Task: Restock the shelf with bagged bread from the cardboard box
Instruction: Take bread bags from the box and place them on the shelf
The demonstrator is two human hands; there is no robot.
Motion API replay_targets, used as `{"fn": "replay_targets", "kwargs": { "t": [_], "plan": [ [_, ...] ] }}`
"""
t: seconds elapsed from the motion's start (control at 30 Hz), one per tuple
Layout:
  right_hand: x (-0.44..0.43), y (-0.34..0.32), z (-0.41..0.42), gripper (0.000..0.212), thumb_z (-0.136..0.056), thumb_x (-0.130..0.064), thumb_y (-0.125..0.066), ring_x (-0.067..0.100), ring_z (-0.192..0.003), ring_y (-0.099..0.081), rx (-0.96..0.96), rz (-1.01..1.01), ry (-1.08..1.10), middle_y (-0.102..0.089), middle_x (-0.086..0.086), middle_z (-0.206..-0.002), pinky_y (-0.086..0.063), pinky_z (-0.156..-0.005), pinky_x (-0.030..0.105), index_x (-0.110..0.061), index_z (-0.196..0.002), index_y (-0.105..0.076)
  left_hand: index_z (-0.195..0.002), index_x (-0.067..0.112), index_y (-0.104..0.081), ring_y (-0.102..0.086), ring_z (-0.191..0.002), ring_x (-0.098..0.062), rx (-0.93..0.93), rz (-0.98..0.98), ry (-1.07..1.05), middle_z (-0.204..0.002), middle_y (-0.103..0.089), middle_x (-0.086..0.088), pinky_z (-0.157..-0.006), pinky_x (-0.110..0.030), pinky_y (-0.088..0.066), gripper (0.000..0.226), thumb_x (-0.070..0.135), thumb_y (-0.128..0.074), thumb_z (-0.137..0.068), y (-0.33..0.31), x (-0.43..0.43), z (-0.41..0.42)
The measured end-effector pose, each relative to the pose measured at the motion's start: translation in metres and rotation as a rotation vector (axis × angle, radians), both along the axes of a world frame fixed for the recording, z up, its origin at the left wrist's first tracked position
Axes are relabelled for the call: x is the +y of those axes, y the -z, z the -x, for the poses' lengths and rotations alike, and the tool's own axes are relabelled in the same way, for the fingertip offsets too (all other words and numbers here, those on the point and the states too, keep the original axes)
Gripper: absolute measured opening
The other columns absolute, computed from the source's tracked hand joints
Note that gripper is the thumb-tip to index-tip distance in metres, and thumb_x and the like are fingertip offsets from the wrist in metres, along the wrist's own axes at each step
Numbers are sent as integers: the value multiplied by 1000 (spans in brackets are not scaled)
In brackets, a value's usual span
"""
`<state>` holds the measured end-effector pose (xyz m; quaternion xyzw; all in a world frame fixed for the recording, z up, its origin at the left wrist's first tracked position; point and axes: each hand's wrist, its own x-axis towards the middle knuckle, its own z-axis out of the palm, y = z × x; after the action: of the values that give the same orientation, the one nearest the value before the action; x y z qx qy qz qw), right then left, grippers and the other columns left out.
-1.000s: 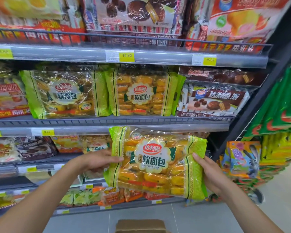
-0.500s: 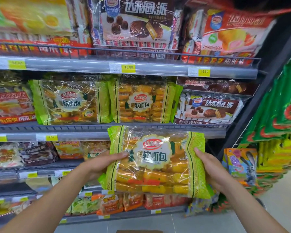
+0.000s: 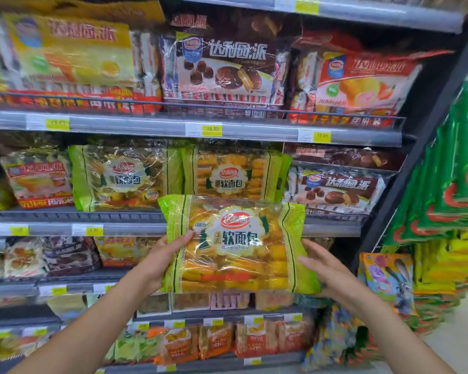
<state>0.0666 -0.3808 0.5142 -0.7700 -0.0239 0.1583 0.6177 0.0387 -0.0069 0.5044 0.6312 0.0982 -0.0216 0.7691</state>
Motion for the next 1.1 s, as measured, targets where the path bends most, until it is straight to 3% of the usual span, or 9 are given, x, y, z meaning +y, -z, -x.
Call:
{"fn": "replay_targets", "kwargs": {
  "t": [0.13, 0.27, 0.43, 0.53, 0.6, 0.73, 0.87, 1.0, 1.1],
  "plan": [
    [14, 5, -2, 92, -68, -51, -86, 16, -141, -37, -163, 184, 28, -41, -11, -150, -43, -109, 46, -45, -147, -39, -160, 15, -5, -16, -153, -28, -55, -38, -3, -167, -14, -8, -123, -46, -13, 112, 61, -70, -82, -8, -4, 9],
    [23, 8, -5, 87, -75, -33, -87, 19, -145, -32, -277, 186, 145, -40, -1, -155, -36, -110, 40, -31, -148, -39, -160, 16, -2, -17, -152, -28, -93, -113, 100, -167, -12, -6, -123, -43, -17, 137, 60, -81, -58, -17, 6, 9],
    [30, 3, -14, 95, -76, -33, -86, 21, -147, -31, -328, 249, 202, -34, -3, -160, -33, -114, 43, -29, -154, -32, -155, 28, -27, -50, -135, -30, -147, -204, 137, -154, -46, -8, -114, -57, -38, 134, 56, -97, -44, -18, 22, -18],
    [37, -3, -24, 95, -76, -32, -86, 21, -147, -31, -363, 250, 247, -34, -3, -160, -32, -115, 43, -25, -155, -32, -161, 20, -13, -30, -148, -27, -202, -305, 77, -165, -25, -5, -121, -47, -25, 122, 47, -88, -68, -33, 14, -28],
    [41, -9, -33, 94, -77, -32, -85, 22, -146, -32, -381, 258, 275, -36, -2, -159, -33, -115, 43, -24, -154, -33, -161, 16, -6, -21, -152, -29, -169, -381, 62, -167, -15, -6, -121, -48, -23, 111, 40, -80, -81, -38, 16, -42],
    [52, -22, -57, 90, -78, -32, -84, 23, -145, -34, -395, 304, 312, -38, -1, -158, -35, -114, 45, -23, -153, -34, -161, 20, -13, -28, -150, -26, -220, -527, 71, -166, -23, -4, -120, -51, -28, 122, 65, -79, -68, -48, 24, -71],
    [70, -34, -88, 90, -78, -32, -84, 23, -146, -33, -415, 325, 351, -36, -1, -160, -33, -116, 46, -23, -153, -35, -161, 15, -5, -19, -153, -27, -212, -539, 32, -168, -15, -3, -121, -47, -23, 104, 43, -73, -88, -59, 30, -100],
    [87, -42, -118, 88, -79, -28, -83, 25, -147, -32, -419, 328, 385, -36, 1, -159, -34, -116, 49, -23, -153, -35, -160, 19, -17, -29, -150, -27, -219, -538, -2, -163, -30, 0, -120, -50, -28, 95, 43, -73, -87, -63, 40, -128],
    [98, -45, -139, 87, -79, -28, -84, 26, -146, -33, -429, 334, 407, -37, 2, -159, -34, -116, 51, -22, -152, -37, -160, 20, -17, -29, -150, -27, -223, -508, -25, -164, -29, 1, -121, -50, -26, 94, 43, -73, -87, -62, 45, -148]
  ]
}}
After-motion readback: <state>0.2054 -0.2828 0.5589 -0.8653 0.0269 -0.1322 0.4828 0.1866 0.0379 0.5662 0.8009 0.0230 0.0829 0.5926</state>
